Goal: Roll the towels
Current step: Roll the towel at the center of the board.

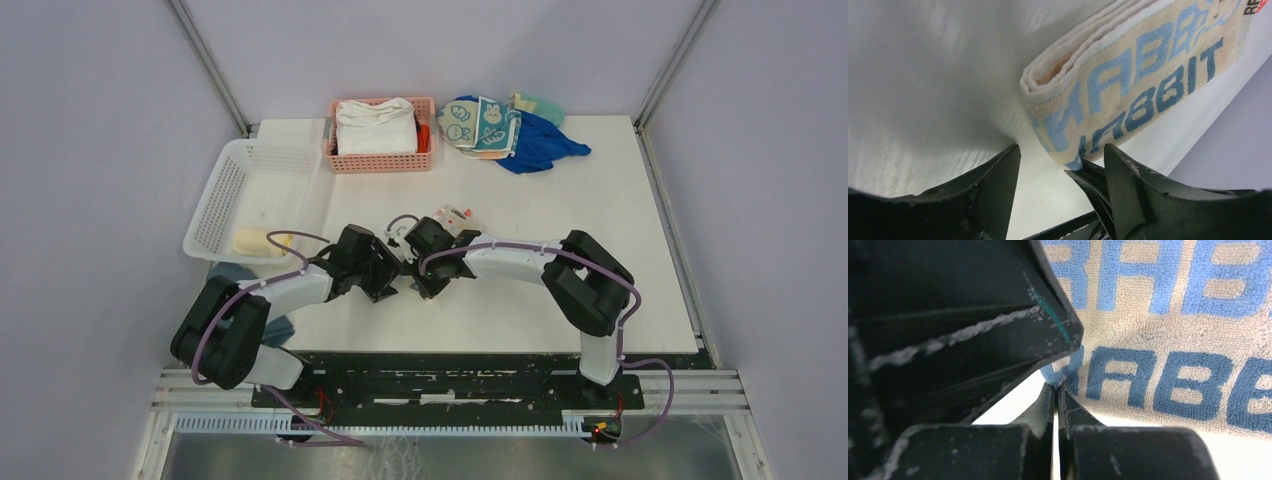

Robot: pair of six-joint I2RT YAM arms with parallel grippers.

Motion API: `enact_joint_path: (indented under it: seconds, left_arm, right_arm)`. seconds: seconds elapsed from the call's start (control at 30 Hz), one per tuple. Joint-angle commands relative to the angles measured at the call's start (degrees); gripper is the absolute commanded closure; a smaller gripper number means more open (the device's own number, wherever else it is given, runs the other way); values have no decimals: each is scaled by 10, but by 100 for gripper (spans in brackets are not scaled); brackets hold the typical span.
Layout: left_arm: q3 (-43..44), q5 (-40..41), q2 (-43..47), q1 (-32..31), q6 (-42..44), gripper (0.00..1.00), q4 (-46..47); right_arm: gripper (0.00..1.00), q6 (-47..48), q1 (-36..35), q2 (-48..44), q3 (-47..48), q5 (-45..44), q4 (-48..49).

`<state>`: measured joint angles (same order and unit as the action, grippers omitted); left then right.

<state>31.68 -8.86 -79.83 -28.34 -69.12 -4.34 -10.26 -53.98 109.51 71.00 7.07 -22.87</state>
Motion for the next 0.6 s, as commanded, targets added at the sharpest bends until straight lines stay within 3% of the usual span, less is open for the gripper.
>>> enact_joint_path:
  seconds: [0.0,0.2,0.57]
  left_arm:
    - [18,33,-32,-10,-33,33,-12]
    - [18,72,-33,-10,-38,54,-36]
    - [50,120,-58,-2,-17,61,-88]
  right_arm:
    - [99,-11,-1,-41,-20,18,37]
    - [99,-16,11,-60,-40,33,57]
    - [99,-22,28,-86,-71,62,83]
